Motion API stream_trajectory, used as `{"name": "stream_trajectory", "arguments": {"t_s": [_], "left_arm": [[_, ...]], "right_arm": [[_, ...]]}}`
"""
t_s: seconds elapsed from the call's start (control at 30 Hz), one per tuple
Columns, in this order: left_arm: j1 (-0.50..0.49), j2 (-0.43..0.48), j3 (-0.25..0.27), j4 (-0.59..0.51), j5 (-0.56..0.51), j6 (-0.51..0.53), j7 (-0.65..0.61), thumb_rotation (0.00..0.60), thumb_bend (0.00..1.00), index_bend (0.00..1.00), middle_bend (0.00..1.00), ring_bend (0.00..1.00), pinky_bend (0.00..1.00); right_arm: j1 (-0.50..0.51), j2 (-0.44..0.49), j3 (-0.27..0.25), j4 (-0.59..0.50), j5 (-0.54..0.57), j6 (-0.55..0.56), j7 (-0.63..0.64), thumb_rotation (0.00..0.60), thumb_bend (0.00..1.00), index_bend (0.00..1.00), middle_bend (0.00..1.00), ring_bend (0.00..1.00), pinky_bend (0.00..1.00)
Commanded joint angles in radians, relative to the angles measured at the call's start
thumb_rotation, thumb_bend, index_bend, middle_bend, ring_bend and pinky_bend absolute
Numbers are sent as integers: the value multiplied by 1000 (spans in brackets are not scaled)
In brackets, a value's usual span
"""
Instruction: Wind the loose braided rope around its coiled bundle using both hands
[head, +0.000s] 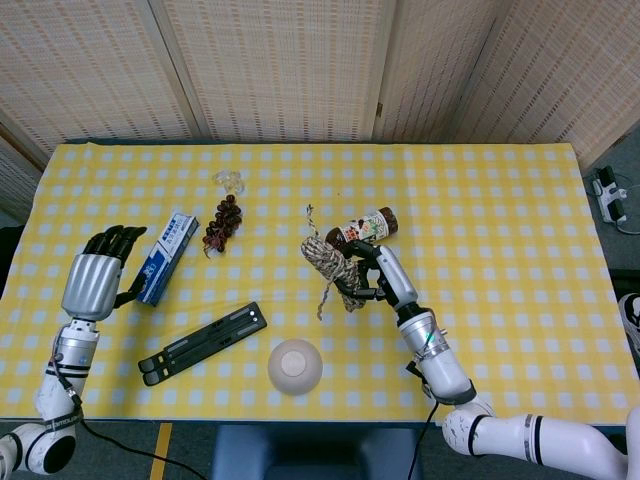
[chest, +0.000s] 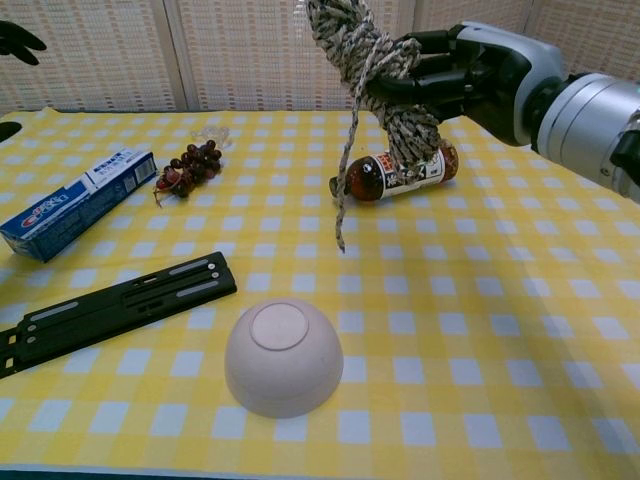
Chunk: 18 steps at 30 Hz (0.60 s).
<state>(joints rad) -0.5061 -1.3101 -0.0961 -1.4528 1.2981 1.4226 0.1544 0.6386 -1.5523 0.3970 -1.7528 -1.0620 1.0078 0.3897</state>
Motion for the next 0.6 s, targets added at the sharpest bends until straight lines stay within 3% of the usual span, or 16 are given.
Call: {"name": "stream_trajectory", "arguments": {"t_s": [0.03,0.6], "left_arm": [[67,1,29,28,-3,30,-18,600,384,208,231,180,240],[302,41,99,40,84,196,-135,600,383,236,231,181,210]], "right_arm": [[-1,15,2,-16,19,-11,-12,600,599,917,777,825,722],[-28,81,-14,-43,27,-35,-6,600,599,917,777,824,723]]}}
